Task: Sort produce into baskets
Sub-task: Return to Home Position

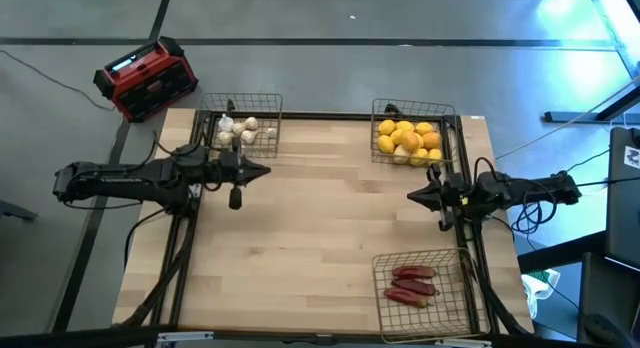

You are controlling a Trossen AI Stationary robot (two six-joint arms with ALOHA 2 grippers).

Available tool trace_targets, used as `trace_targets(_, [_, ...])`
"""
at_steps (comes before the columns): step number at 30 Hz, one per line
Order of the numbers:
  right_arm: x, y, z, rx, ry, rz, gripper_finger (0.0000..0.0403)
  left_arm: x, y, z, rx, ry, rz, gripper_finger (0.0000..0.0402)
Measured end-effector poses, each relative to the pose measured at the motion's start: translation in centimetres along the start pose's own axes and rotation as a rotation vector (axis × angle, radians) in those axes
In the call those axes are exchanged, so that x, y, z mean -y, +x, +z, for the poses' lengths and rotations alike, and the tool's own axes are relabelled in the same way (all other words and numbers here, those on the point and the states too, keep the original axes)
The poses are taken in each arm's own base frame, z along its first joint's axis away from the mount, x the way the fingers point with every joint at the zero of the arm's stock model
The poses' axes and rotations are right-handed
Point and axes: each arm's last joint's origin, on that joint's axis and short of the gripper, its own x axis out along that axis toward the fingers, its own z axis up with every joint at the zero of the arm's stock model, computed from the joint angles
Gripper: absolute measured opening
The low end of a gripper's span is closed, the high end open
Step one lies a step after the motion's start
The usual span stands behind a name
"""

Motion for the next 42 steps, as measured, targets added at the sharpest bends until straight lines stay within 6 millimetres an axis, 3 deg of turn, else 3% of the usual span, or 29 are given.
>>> trace_targets(5, [0.2,-0.1,-1.4,0.026,-0.003,-0.003,0.0009,0.0,-0.5,-0.5,0.026,0.032,-0.025,0.0012])
trace_targets(12, [0.9,0.2,-3.5,0.067,-0.003,-0.104,0.0009,0.2,-2.1,-4.1,0.087,-0.071,-0.041,0.0013])
trace_targets(23, [1.0,0.2,-3.8,0.055,-0.027,-0.143,0.0009,0.3,-4.3,-8.7,0.203,-0.206,-0.043,0.0013])
trace_targets(42, [1.1,0.2,-4.1,0.023,-0.033,-0.145,0.0009,0.3,-4.8,-9.8,0.101,-0.221,-0.030,0.0013])
